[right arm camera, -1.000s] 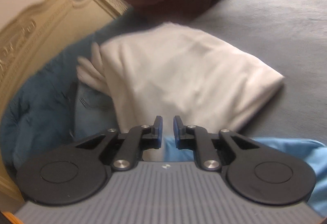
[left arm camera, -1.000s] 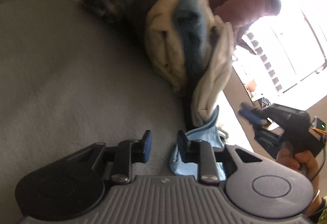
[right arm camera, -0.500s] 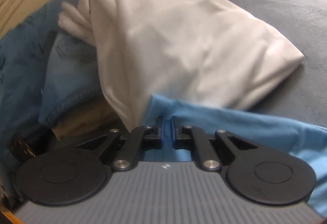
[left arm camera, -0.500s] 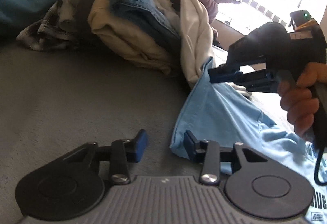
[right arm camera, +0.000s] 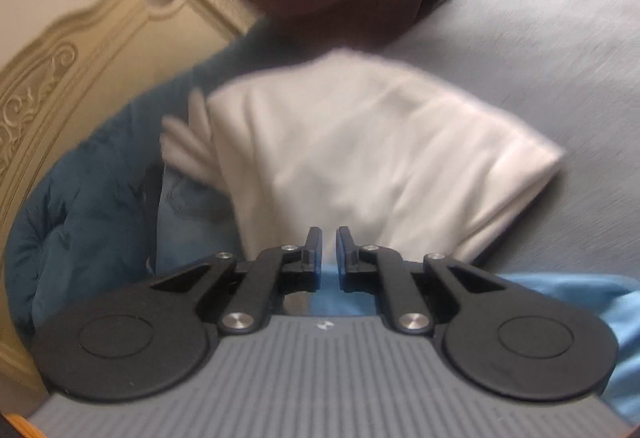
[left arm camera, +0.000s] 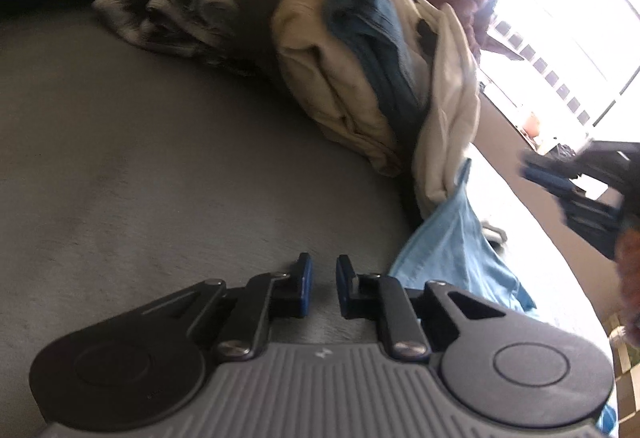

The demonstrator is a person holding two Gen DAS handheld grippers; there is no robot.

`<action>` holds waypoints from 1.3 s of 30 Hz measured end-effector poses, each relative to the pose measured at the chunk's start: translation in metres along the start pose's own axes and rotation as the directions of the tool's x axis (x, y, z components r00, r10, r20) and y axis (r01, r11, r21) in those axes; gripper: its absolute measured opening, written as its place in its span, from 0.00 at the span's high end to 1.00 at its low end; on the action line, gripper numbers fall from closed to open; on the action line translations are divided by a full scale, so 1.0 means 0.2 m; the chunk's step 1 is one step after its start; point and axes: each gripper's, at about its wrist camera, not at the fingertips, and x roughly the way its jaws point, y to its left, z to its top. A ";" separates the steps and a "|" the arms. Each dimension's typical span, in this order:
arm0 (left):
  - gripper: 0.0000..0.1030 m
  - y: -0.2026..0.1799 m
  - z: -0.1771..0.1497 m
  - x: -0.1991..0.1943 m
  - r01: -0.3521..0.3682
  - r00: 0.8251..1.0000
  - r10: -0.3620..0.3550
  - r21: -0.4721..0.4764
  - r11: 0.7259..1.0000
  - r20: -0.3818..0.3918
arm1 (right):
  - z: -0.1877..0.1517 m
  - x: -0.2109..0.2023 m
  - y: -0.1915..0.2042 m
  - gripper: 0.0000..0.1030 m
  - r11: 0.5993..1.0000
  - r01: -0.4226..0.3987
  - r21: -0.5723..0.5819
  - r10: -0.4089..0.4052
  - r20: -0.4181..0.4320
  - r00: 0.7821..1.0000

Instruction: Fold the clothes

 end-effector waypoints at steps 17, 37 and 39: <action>0.74 -0.49 0.00 -0.08 0.169 0.983 -0.142 0.282 0.945 -0.113 | -0.01 -0.53 -0.53 0.84 0.944 0.291 -0.158 -0.302 -0.050 0.952; 0.74 -0.96 -0.21 0.49 0.117 0.989 -0.041 0.562 0.819 -0.145 | -0.04 0.02 -0.43 0.98 0.686 0.039 -0.726 -0.383 -0.315 0.868; 0.73 -0.96 -0.22 0.49 0.107 0.991 -0.037 0.570 0.815 -0.132 | -0.03 0.00 -0.39 0.98 0.656 0.047 -0.753 -0.371 -0.267 0.889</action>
